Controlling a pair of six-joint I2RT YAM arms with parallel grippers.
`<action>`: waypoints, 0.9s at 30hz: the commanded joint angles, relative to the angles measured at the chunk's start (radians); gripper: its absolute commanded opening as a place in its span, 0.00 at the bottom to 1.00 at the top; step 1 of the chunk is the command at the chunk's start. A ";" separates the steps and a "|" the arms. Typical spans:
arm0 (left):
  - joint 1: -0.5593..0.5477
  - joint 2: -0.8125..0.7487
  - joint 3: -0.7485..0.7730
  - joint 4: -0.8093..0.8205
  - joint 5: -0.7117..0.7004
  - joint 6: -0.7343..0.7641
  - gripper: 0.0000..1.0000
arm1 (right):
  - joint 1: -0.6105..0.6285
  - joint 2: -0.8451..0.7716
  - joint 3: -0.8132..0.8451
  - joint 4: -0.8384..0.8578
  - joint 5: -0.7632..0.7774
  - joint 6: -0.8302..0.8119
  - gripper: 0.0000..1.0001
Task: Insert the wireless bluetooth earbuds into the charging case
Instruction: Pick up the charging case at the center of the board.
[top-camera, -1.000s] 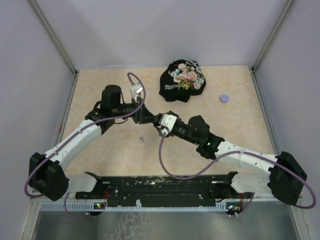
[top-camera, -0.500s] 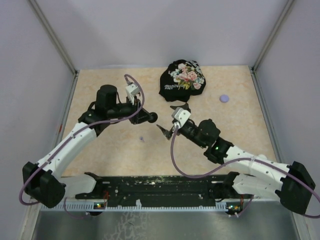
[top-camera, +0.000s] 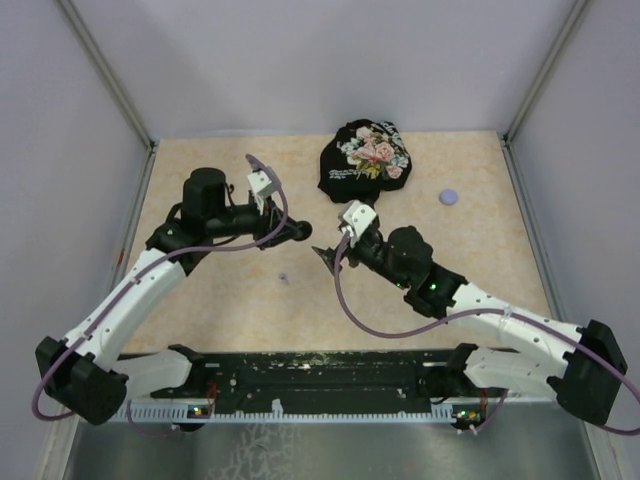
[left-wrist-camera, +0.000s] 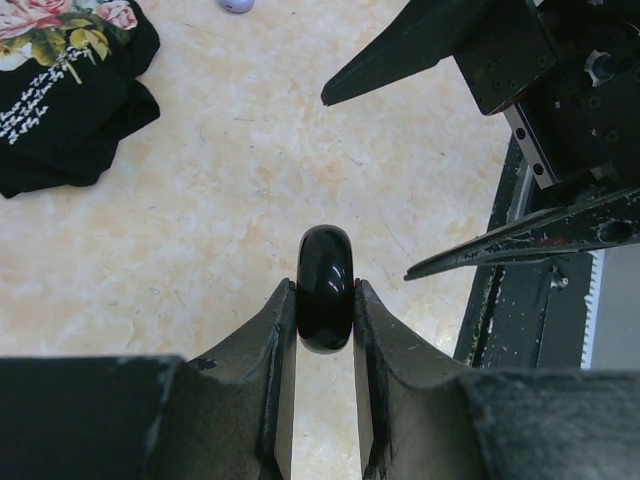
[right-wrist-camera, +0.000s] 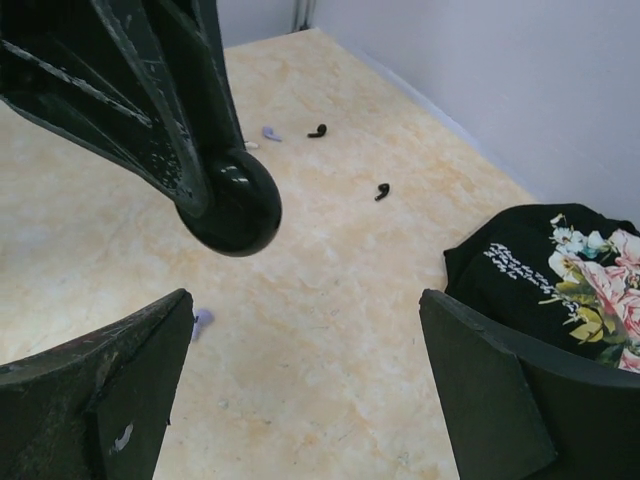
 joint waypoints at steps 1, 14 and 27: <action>-0.001 0.041 0.057 -0.028 0.121 0.066 0.00 | -0.020 0.006 0.073 -0.053 -0.122 0.030 0.95; 0.009 0.068 0.050 0.037 0.308 0.050 0.00 | -0.295 0.034 -0.030 0.296 -0.714 0.372 0.91; 0.009 0.095 0.092 0.002 0.386 0.072 0.00 | -0.302 0.118 0.036 0.309 -0.942 0.381 0.68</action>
